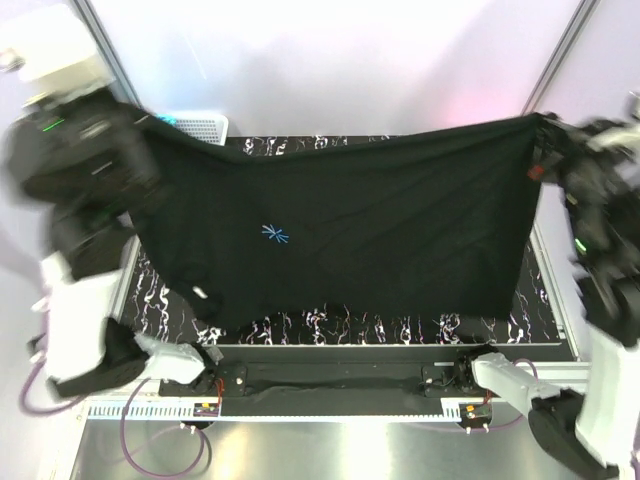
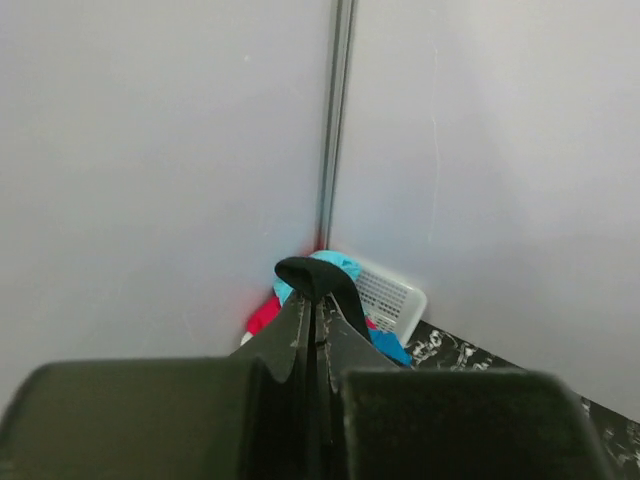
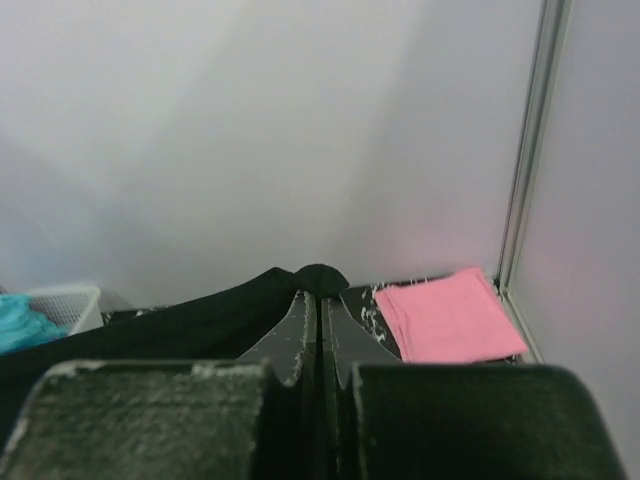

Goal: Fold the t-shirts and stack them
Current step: Flatten the tshirt out

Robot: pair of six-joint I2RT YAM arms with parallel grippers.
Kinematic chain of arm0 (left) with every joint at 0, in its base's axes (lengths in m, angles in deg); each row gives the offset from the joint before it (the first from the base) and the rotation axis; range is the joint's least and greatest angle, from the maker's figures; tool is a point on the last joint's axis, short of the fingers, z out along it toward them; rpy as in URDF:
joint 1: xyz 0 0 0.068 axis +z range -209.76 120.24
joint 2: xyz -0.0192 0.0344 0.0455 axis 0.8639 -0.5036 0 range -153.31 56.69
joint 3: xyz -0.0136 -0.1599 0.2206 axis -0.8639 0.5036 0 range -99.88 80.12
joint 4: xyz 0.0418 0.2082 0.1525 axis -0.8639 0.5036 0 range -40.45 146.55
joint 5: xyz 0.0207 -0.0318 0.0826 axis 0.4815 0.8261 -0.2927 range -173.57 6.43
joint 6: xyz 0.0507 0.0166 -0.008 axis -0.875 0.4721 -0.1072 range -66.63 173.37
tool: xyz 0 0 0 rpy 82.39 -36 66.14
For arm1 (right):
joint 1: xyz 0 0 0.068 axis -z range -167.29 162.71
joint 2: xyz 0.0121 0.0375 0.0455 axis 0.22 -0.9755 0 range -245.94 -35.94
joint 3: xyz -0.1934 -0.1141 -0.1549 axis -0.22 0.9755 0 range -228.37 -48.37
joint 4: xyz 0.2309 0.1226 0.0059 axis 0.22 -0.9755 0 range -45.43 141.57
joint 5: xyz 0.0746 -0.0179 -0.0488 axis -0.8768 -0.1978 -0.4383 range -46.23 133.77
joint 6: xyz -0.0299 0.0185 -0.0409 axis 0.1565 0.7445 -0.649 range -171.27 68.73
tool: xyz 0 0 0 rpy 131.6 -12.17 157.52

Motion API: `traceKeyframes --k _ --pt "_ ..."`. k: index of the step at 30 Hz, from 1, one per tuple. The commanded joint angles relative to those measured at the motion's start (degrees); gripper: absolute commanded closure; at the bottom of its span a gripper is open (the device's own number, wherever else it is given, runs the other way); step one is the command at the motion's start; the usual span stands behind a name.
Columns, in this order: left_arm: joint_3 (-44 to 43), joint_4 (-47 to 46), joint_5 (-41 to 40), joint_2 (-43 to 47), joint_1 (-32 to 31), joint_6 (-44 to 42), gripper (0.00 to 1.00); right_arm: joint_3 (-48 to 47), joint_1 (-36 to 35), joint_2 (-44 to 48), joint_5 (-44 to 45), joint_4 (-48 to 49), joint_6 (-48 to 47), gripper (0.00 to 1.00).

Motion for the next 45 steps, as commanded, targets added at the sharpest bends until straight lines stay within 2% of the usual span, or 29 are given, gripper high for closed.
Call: traceKeyframes --k 1,4,5,6,7,8,9,10,12,13,15,16,18,20,22,26,27,28,29,30,31,32,39,45 --pt "-1.6 -18.8 -3.6 -11.4 1.1 -16.6 1.00 4.7 0.0 -7.6 1.6 4.4 0.6 1.00" --pt "-6.1 -5.9 -1.5 -20.7 7.5 -2.6 1.00 10.9 0.0 -12.6 3.0 8.2 1.8 1.00" --pt "-8.8 9.7 1.4 -23.5 9.5 13.3 1.00 14.2 0.0 -13.9 3.3 10.9 2.3 1.00" --pt "-16.3 19.1 5.5 -26.9 15.1 22.7 1.00 15.7 0.1 -15.4 3.6 12.5 2.7 1.00" --pt "-19.2 28.0 17.7 -33.5 18.7 31.7 1.00 16.9 0.7 -19.1 3.8 13.8 3.6 1.00" --pt "-19.5 37.8 23.9 -35.9 22.6 38.9 1.00 18.2 1.5 -21.4 2.9 15.6 4.5 1.00" --pt "-12.9 38.1 28.3 -38.9 28.7 46.8 1.00 18.4 4.1 -23.6 1.1 16.4 5.4 1.00" --pt "-8.9 35.1 32.6 -40.2 30.7 48.3 1.00 18.7 5.3 -28.3 -1.0 17.5 6.8 1.00" --pt "-4.1 31.6 35.5 -43.5 34.7 49.0 1.00 18.8 7.7 -33.7 -2.8 22.0 7.8 1.00" --pt "-5.4 31.3 38.5 -48.5 36.0 49.6 1.00 17.7 9.7 -40.3 -4.7 22.7 8.8 1.00" --pt "-13.1 31.5 41.4 -57.0 39.6 49.5 1.00 11.9 11.0 -47.7 -5.9 22.8 9.5 1.00" --pt "-16.1 31.5 45.9 -59.5 40.9 49.5 1.00 9.6 11.7 -54.3 -6.3 22.8 10.0 1.00" --pt "-20.5 30.7 48.6 -64.6 43.2 48.2 1.00 2.7 12.3 -60.0 -7.6 22.4 10.4 1.00" --pt "-18.9 27.8 51.2 -65.3 44.0 46.2 1.00 -5.0 12.5 -67.3 -9.7 20.2 10.4 1.00" --pt "-13.5 23.3 53.9 -64.6 44.1 44.0 1.00 -9.8 12.6 -72.8 -12.7 18.5 10.0 1.00" --pt "-12.8 20.1 56.1 -66.2 43.9 41.6 1.00 -17.5 12.5 -78.1 -17.3 15.3 11.0 1.00" --pt "-12.7 19.3 56.1 -66.5 43.4 40.9 0.95 -18.4 12.3 -78.9 -17.9 14.3 11.1 0.96" --pt "-12.5 17.7 57.9 -66.5 43.4 40.4 0.86 -19.7 12.2 -80.3 -18.6 12.6 11.2 0.83" --pt "-11.6 16.6 58.5 -66.2 43.3 39.2 0.72 -19.7 12.1 -80.6 -18.8 12.1 11.1 0.63" --pt "-9.4 15.6 58.5 -65.6 42.7 38.6 0.36 -19.3 11.7 -80.6 -19.2 12.1 11.1 0.51" --pt "-8.3 13.7 58.3 -65.2 42.4 38.1 0.07 -18.0 11.6 -80.5 -19.3 11.9 11.0 0.42" --pt "-7.7 13.3 58.5 -65.1 42.0 37.7 0.01 -17.4 11.4 -80.5 -19.5 12.0 10.8 0.31" --pt "-4.7 13.3 52.3 -62.8 40.5 39.3 0.01 -12.2 10.3 -77.8 -20.4 12.2 9.7 0.27" --pt "-1.9 12.9 50.1 -59.1 40.3 41.2 0.01 -7.6 10.1 -74.1 -22.0 12.6 7.9 0.26"
